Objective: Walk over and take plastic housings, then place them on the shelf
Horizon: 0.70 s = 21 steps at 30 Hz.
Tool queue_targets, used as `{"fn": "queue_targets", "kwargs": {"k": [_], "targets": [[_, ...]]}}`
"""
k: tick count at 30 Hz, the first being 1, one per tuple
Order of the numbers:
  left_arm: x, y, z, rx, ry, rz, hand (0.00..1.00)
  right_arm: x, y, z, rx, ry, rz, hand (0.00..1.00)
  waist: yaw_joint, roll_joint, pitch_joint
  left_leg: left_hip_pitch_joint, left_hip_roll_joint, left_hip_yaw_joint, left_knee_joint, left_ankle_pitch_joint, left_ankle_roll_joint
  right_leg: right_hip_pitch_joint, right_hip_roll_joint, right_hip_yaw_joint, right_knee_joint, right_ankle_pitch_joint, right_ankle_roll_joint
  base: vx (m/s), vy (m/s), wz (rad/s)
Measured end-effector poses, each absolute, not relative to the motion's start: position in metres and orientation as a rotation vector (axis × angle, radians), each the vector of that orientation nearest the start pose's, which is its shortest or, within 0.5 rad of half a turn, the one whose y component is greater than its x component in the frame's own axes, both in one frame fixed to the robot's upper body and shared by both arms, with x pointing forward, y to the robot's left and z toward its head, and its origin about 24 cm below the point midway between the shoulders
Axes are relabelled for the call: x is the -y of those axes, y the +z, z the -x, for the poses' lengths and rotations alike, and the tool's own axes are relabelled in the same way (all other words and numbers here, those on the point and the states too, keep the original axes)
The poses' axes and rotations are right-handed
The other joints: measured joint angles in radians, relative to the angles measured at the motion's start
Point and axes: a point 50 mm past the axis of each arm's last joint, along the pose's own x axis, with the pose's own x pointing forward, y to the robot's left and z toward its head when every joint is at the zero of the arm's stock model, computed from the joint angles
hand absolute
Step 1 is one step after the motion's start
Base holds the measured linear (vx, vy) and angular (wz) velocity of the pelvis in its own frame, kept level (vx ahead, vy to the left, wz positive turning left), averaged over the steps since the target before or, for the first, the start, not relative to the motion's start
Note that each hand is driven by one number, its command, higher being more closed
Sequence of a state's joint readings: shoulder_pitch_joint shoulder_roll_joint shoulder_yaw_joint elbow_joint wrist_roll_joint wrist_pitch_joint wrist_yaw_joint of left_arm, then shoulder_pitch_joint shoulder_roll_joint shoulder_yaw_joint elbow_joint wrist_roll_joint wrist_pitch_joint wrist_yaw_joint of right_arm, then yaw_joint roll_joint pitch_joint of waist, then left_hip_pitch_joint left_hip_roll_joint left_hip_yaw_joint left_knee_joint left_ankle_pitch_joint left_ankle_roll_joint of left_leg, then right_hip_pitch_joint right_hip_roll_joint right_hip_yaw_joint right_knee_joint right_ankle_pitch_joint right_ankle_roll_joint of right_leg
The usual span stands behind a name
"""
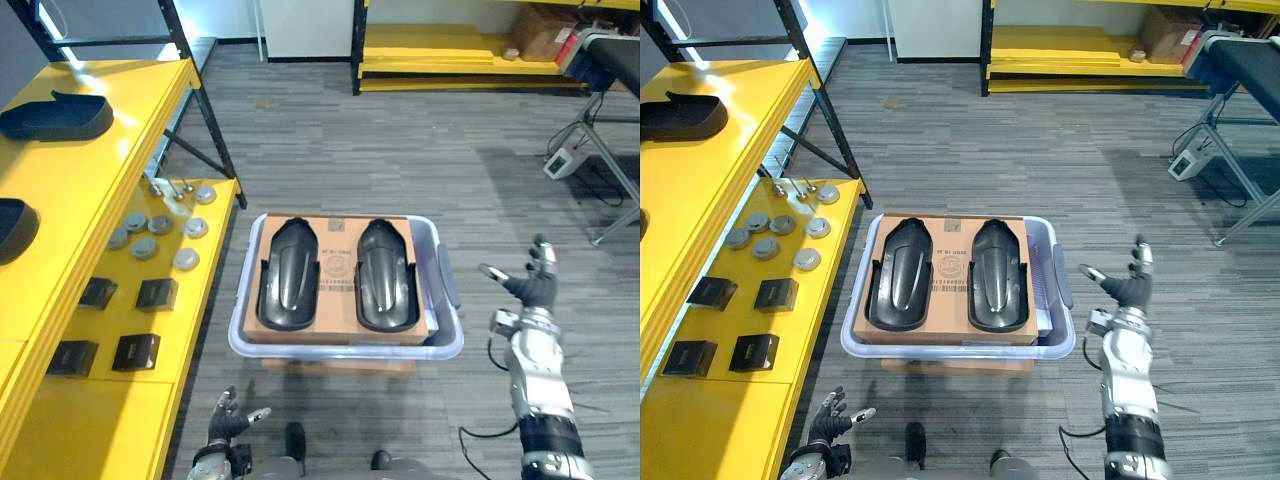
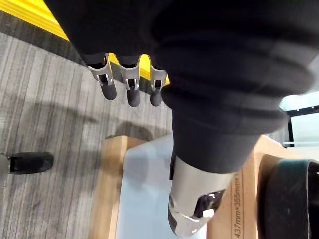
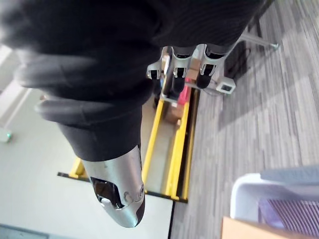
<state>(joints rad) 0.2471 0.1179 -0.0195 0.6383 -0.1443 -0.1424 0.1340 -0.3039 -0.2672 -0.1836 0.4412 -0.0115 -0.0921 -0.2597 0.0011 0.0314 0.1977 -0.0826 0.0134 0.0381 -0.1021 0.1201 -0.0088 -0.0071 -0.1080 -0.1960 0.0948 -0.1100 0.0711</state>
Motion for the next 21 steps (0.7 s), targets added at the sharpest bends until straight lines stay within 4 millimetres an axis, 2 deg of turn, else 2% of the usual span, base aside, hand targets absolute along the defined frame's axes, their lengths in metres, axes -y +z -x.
{"fn": "queue_targets", "kwargs": {"k": [2,7,9,12,14,15,17,21], "targets": [[-0.201,-0.118,-0.127,-0.715,0.259,-0.024,0.00,0.251,0.057,-0.315,-0.012,-0.431,0.225,0.00,0.014,0.010,0.039,-0.036,0.000,-0.012,0.001,0.017,0.001,-0.018,0.001,-0.018,-0.016,0.022,0.001,-0.12,0.061,0.20],[-0.190,-0.113,-0.141,-0.665,0.242,-0.016,0.00,0.248,0.070,-0.344,-0.052,-0.466,0.223,0.00,0.024,0.019,0.126,-0.084,-0.016,-0.044,0.006,0.052,0.014,-0.041,-0.007,-0.051,-0.031,0.044,0.010,-0.04,0.040,0.22],[-0.186,-0.112,-0.145,-0.653,0.232,-0.013,0.00,0.248,0.075,-0.352,-0.061,-0.474,0.215,0.00,0.035,0.026,0.138,-0.102,-0.021,-0.045,0.006,0.055,0.019,-0.060,-0.012,-0.049,-0.030,0.048,0.012,0.00,0.041,0.00],[-0.182,-0.108,-0.154,-0.619,0.234,0.000,0.00,0.253,0.085,-0.361,-0.063,-0.512,0.196,0.00,0.042,0.042,0.169,-0.124,-0.029,-0.055,0.007,0.062,0.024,-0.078,-0.017,-0.055,-0.028,0.051,0.016,0.01,0.010,0.06],[-0.179,-0.105,-0.157,-0.599,0.229,0.002,0.00,0.262,0.099,-0.366,-0.037,-0.552,0.207,0.00,0.042,0.048,0.186,-0.140,-0.029,-0.058,0.007,0.068,0.026,-0.093,-0.019,-0.056,-0.024,0.053,0.014,0.01,0.011,0.08],[-0.179,-0.104,-0.160,-0.592,0.229,0.002,0.00,0.267,0.104,-0.368,-0.037,-0.573,0.212,1.00,0.042,0.050,0.187,-0.151,-0.030,-0.062,0.007,0.070,0.025,-0.102,-0.019,-0.059,-0.022,0.053,0.013,0.01,-0.001,0.10],[-0.174,-0.100,-0.170,-0.566,0.219,0.013,0.00,0.281,0.118,-0.373,-0.037,-0.612,0.221,1.00,0.043,0.058,0.208,-0.156,-0.029,-0.069,0.007,0.075,0.023,-0.107,-0.018,-0.067,-0.013,0.052,0.013,-0.01,-0.008,0.11],[-0.169,-0.096,-0.175,-0.545,0.203,0.018,0.00,0.289,0.127,-0.375,-0.031,-0.634,0.205,1.00,0.041,0.064,0.228,-0.170,-0.027,-0.075,0.007,0.080,0.016,-0.125,-0.015,-0.068,-0.005,0.051,0.011,-0.01,-0.002,0.01]]}}
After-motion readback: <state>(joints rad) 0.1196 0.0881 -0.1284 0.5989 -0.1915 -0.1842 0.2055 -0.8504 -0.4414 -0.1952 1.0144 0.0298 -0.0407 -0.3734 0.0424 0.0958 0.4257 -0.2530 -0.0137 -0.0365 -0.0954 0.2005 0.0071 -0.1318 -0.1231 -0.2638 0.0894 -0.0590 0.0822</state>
